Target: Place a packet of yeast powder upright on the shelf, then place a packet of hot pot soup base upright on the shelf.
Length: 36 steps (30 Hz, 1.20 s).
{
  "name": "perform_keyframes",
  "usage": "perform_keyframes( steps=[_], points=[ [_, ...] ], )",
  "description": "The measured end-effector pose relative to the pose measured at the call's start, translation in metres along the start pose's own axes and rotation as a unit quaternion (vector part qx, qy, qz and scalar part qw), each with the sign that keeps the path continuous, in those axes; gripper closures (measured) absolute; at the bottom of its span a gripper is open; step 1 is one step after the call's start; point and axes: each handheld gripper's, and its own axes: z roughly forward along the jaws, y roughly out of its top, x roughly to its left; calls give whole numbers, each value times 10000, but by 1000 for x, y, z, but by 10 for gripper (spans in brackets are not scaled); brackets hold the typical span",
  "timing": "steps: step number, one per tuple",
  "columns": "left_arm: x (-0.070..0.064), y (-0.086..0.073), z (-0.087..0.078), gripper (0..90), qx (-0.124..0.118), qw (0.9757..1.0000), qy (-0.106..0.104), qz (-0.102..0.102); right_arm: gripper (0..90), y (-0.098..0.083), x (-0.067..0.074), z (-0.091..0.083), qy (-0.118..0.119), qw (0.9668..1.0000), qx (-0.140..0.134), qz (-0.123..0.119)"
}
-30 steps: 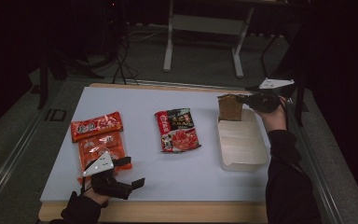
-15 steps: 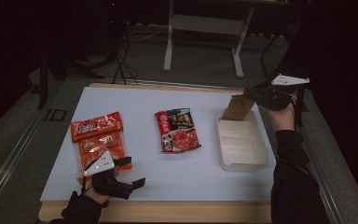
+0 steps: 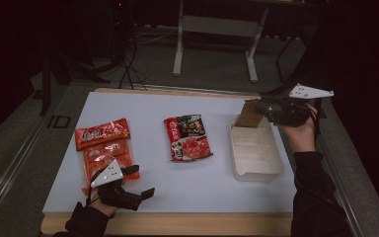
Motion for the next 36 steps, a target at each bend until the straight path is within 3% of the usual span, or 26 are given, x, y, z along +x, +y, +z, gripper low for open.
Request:
perform_keyframes(
  steps=[2,4,6,8,11,15,17,18,24,32,36],
  points=[
    [-2,2,-1,8,-80,9999,49,71,250,-2,11,-3,-99,9999,-63,115],
    [-2,3,-1,9,-100,9999,41,41,141,-6,20,-5,-21,9997,-114,220],
    [-2,9,-4,32,-136,9998,-25,-121,131,-11,31,-8,-106,9997,-157,176],
    [-1,11,-5,38,-136,9995,-75,-279,108,-16,40,-10,-10,9994,-205,270],
    [-1,15,-4,41,45,9993,64,-357,135,-23,55,-15,127,9987,-299,382],
    [-2,21,-2,46,298,9989,128,-333,147,-32,77,-21,331,9984,-352,309],
    [-2,23,-1,47,271,9990,150,-337,151,-34,83,-21,358,9986,-288,268],
    [-1,24,-1,47,274,9989,155,-339,152,-39,94,-23,384,9988,-240,195],
    [1,35,7,47,255,9994,84,-221,155,-51,120,-31,478,9985,-128,215],
    [6,45,23,57,367,9991,131,-147,155,-66,138,-48,555,9977,-217,310],
    [12,49,28,114,383,9990,171,-159,155,-75,146,-54,608,9974,-174,358]
  ],
)
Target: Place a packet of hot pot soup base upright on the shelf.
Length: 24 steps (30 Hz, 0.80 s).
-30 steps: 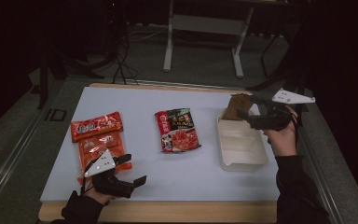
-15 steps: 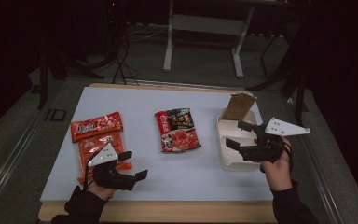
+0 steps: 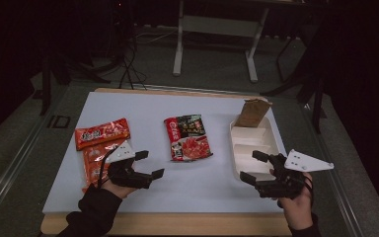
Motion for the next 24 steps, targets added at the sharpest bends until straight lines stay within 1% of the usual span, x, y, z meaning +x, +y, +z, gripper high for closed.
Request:
perform_keyframes(
  steps=[2,3,4,5,6,8,9,11,12,13,17,18,20,21,22,24],
  points=[
    [4,3,2,146,-35,10000,65,-21,155,-3,4,-3,6,10000,-32,14],
    [7,5,4,149,-11,10000,55,-68,155,-5,6,-4,14,10000,-57,21],
    [8,7,5,155,16,9999,102,-92,155,-6,8,-6,14,10000,-59,1],
    [10,8,6,166,-26,9998,128,-116,155,-6,10,-6,9,10000,-67,-13],
    [12,10,7,199,-66,9997,155,-157,155,-6,11,-7,10,10000,-79,-32],
    [15,14,10,202,-55,9996,200,-191,155,-7,14,-8,-45,9999,-68,-107],
    [17,16,12,202,-18,9995,246,-176,155,-8,15,-9,-72,9999,-64,-134],
    [21,19,17,211,38,9994,305,-169,155,-9,14,-9,-39,9999,-99,-76],
    [23,20,20,215,76,9991,379,-174,156,-9,14,-9,-41,9999,-107,-73],
    [25,21,22,215,80,9989,403,-214,157,-9,13,-10,-56,9999,-113,-88],
    [32,28,33,218,147,9987,448,-207,157,-10,13,-11,-63,9998,-164,-87],
    [34,30,36,242,143,9986,459,-229,157,-10,12,-11,-63,9998,-163,-81],
    [39,32,42,250,195,9982,501,-257,157,-11,12,-11,-62,9998,-173,-64],
    [41,33,46,253,219,9979,542,-292,158,-11,12,-11,-73,9998,-172,-87],
    [43,34,48,266,224,9977,537,-347,158,-12,12,-10,-72,9998,-161,-67],
    [47,35,56,274,238,9972,558,-437,158,-13,13,-9,-76,9998,-122,-101]
  ],
)
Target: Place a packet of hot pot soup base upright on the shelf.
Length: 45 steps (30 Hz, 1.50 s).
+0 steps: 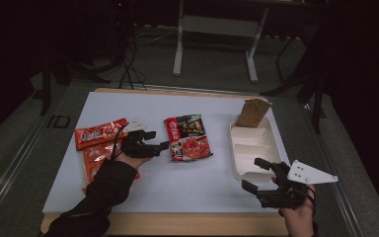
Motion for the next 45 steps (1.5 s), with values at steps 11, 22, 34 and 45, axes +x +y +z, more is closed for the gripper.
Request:
perform_keyframes(
  steps=[11,22,34,45],
  points=[
    [18,8,31,298,120,9993,275,-204,158,-2,2,4,-33,9999,-20,-136],
    [35,21,64,308,218,9978,577,-241,158,-7,4,11,53,9996,146,-234],
    [50,25,101,334,541,9915,1078,-479,158,-8,2,9,114,9997,124,-176],
    [65,20,123,401,794,9834,1303,-983,158,-11,0,9,137,9996,177,-150]
  ],
)
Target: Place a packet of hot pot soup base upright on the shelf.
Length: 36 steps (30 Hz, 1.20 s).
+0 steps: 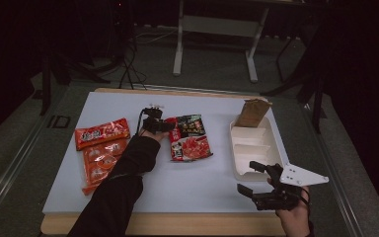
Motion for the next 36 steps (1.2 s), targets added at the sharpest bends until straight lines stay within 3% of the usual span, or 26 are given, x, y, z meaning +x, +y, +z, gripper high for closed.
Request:
perform_keyframes(
  steps=[7,8,10,11,14,17,19,21,25,28,31,36],
  points=[
    [0,-2,11,440,121,9999,92,-55,158,-1,0,1,23,10000,41,-6],
    [-1,-2,11,496,159,9998,111,47,158,-1,0,2,27,10000,56,-12],
    [-4,0,12,519,255,9996,111,50,158,-1,0,2,36,10000,65,-17],
    [-5,0,12,626,312,9995,52,66,158,-1,0,3,39,10000,81,-21],
    [-13,2,14,659,429,9987,160,227,158,-1,1,4,50,9999,91,-30],
    [-14,3,15,777,485,9984,222,173,158,0,0,4,84,9999,93,-9],
    [-15,4,15,798,507,9983,226,190,158,0,0,4,89,9999,99,-13],
    [-20,5,17,861,493,9979,176,377,158,0,1,5,106,9999,92,-11],
    [-25,6,17,876,483,9972,204,524,158,-1,1,6,120,9999,113,-30],
    [-26,8,14,881,430,9978,163,470,158,-1,0,6,111,9999,104,-10],
    [-24,10,8,885,304,9988,-22,382,158,0,-1,5,96,9999,60,2],
    [-28,13,-4,888,15,9989,-162,441,158,1,-1,4,46,10000,30,4]
  ],
)
